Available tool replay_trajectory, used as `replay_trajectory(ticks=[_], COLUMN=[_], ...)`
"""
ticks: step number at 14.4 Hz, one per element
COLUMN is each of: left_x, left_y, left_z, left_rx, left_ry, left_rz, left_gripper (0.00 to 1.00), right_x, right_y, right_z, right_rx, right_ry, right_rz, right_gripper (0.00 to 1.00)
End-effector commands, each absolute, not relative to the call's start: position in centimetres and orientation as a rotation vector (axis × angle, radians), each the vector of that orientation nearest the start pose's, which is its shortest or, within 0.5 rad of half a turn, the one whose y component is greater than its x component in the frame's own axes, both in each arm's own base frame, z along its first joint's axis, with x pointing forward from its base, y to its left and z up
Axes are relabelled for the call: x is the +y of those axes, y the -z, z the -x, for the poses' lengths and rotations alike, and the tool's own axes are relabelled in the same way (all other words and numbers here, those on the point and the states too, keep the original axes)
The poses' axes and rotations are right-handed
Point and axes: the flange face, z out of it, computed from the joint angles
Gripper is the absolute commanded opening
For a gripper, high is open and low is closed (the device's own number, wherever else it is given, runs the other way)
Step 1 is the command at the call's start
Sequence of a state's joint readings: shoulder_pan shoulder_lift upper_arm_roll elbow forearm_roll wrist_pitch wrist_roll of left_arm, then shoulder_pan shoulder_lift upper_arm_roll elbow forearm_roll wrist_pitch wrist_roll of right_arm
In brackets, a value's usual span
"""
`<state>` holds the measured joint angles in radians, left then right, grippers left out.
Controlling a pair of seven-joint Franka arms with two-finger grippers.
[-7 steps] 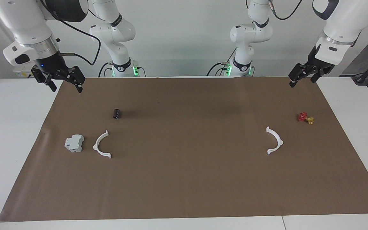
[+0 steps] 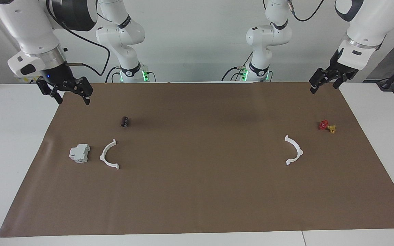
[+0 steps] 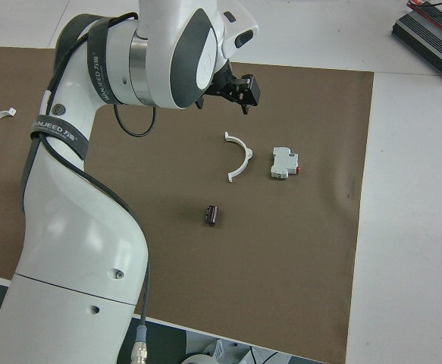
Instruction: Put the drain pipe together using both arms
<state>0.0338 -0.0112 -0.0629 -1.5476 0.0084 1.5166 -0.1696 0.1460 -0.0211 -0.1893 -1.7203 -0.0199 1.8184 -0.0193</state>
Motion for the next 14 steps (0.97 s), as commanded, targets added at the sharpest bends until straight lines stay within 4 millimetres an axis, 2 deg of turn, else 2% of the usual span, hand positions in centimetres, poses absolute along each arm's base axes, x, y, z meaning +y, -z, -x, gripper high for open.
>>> replay_trajectory(ticks=[1,2,4,5,7,9,10,12,14], left_x=[-1.6,-1.6,-1.5,-1.5,-1.5,-1.5,-1.4,-1.2,-1.6], left_y=[-63.7,-63.7,-63.7,-63.7,-63.7,-63.6,-63.5,-63.5,-63.5], left_z=[-53.9,-53.9,-54.0,-54.0,-54.0,-53.9,-53.9,-53.9,-53.9], left_rx=[-0.205,-0.205,-0.207,-0.207,-0.207,-0.207,-0.209,-0.214,-0.207], left_ry=[-0.012,-0.012,-0.012,-0.012,-0.012,-0.014,-0.017,-0.017,-0.017], left_rz=[3.134,3.134,3.133,3.133,3.133,3.133,3.133,3.133,3.133], left_gripper=[1.0,1.0,1.0,1.0,1.0,1.0,1.0,1.0,1.0], right_x=[-1.8,-1.6,-0.9,-1.0,-1.6,-2.0,-2.4,-3.2,-4.3], right_y=[-52.5,-50.0,-43.8,-41.2,-37.4,-35.6,-34.7,-31.7,-30.5], right_z=[-56.5,-57.9,-60.9,-62.1,-63.2,-63.3,-63.0,-63.0,-63.3], right_rx=[-0.056,-0.12,-0.375,-0.414,-0.541,-0.722,-0.739,-0.813,-0.855], right_ry=[0.183,0.193,0.206,0.253,0.254,0.259,0.253,0.2,0.232], right_rz=[3.142,3.149,3.105,3.084,3.069,3.023,2.998,2.965,2.965], right_gripper=[1.0,1.0,1.0,1.0,1.0,1.0,1.0,1.0,0.99])
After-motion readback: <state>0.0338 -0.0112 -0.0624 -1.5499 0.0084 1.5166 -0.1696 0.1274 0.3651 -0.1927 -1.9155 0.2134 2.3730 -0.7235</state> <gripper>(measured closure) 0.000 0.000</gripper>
